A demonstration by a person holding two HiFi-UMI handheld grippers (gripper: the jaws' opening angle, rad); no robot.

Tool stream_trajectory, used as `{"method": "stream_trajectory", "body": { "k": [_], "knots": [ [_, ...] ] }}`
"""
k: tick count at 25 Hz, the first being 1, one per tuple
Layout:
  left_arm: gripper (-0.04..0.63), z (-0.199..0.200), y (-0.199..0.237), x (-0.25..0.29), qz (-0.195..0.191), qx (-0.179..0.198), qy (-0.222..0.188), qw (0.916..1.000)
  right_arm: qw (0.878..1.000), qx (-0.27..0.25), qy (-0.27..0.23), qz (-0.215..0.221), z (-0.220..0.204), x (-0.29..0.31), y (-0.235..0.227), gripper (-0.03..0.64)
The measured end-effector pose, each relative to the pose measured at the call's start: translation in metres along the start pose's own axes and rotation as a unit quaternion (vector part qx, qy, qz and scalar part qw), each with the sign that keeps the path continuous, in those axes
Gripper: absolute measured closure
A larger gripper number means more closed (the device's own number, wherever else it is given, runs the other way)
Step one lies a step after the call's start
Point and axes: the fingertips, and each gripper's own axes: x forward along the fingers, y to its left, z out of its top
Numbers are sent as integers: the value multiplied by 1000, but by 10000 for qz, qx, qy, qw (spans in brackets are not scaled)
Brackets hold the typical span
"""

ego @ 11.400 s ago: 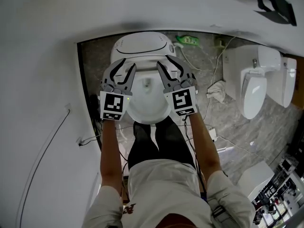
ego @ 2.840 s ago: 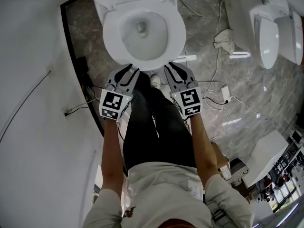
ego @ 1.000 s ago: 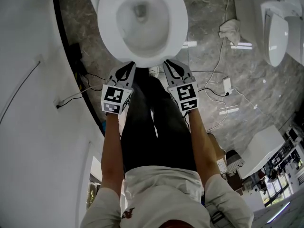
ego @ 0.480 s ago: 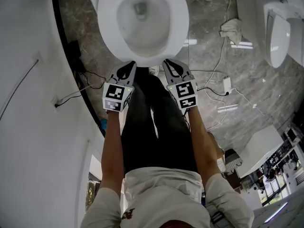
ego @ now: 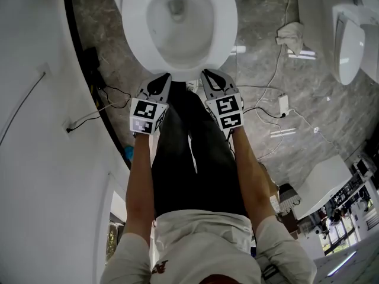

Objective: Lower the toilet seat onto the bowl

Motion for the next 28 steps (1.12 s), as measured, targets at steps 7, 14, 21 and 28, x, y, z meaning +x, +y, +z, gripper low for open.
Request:
{"method": "stream_trajectory", "body": {
  "k": [7,14,21,28],
  "knots": [
    [571,-8,6,12,5,-121,34,9999,9999,-1,135,30,-12,11,-3,578],
    [571,-16,12,23,-18,-149,154,9998,9996,33,264,28,-21,23,-4,580],
    [571,-22,20,32,-36,-132,290,9995,9990,125,420,48,-28,32,-3,580],
    [571,-31,23,42,-56,-175,472,9987,9982,177,566,30,-37,42,-6,580]
  ]
}}
